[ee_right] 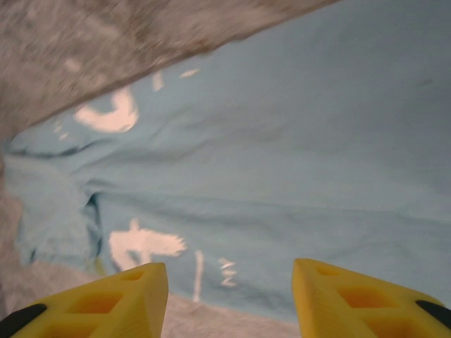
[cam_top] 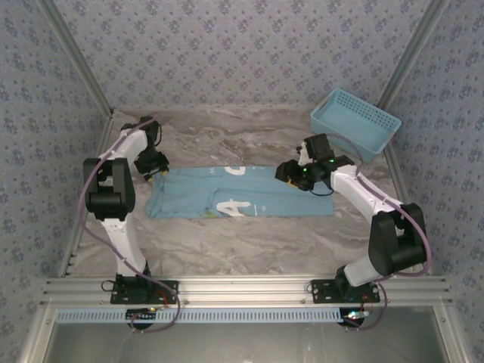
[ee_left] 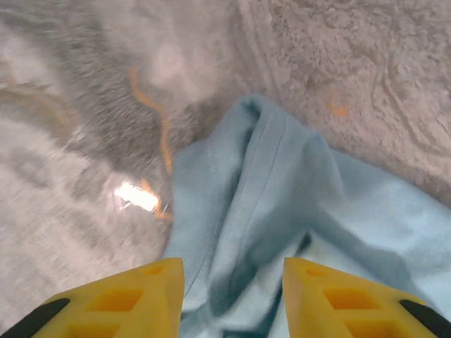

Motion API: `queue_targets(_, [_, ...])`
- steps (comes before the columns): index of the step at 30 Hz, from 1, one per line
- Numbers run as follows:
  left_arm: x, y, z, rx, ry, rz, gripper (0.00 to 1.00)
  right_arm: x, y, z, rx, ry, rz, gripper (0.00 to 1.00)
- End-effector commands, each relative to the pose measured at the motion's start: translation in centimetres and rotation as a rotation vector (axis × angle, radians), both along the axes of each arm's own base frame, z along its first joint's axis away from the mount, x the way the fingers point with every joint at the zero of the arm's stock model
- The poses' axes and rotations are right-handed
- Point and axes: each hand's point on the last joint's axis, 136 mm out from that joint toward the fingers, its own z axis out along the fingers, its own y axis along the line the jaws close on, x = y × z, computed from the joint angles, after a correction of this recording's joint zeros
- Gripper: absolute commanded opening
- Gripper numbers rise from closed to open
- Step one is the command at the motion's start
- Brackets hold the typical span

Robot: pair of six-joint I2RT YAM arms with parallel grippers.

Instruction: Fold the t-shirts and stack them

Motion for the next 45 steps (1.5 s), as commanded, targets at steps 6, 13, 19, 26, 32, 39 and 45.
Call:
queue_targets(6, [-8.4,-9.4,-1.3,-0.362,-0.017,0.188,0.27,2.1,-5.4,-4.6,-0.221,0.137,-0.021,0.43])
queue_targets(13, [-10.2,-12.0,-5.1,-0.381,0.01,0.296,0.27,4.6,-8.1,-7.1,-0.353,0.195,-0.027,0.39])
queue_targets(19, [-11.4,-8.6,-8.1,-0.286,0.072,0.342,0.26,3.7,-10.2,-10.4,-0.466,0.37,-0.006,0.34])
queue_targets(26, [-5.5,-5.9,-9.0,-0.256,0.068,0.311,0.22,-0.8,-11.2,-10.7,-0.476,0.491,-0.075,0.35])
queue_targets(32, [6.6,-8.5,-7.5,-0.332,-0.047,0.19,0.22,-8.0,-9.6,-11.1,-0.422,0.582,-0.196,0.37])
queue_targets(39, [17.1,-16.3,-7.4,-0.469,-0.141,0.089,0.22,-14.4,-4.4,-11.6,-0.373,0.614,-0.272,0.38])
queue_targets(45, [22.6,-24.8,-6.8,-0.645,-0.262,0.014,0.25,-16.9,1.1,-11.8,-0.267,0.611,-0.288,0.4])
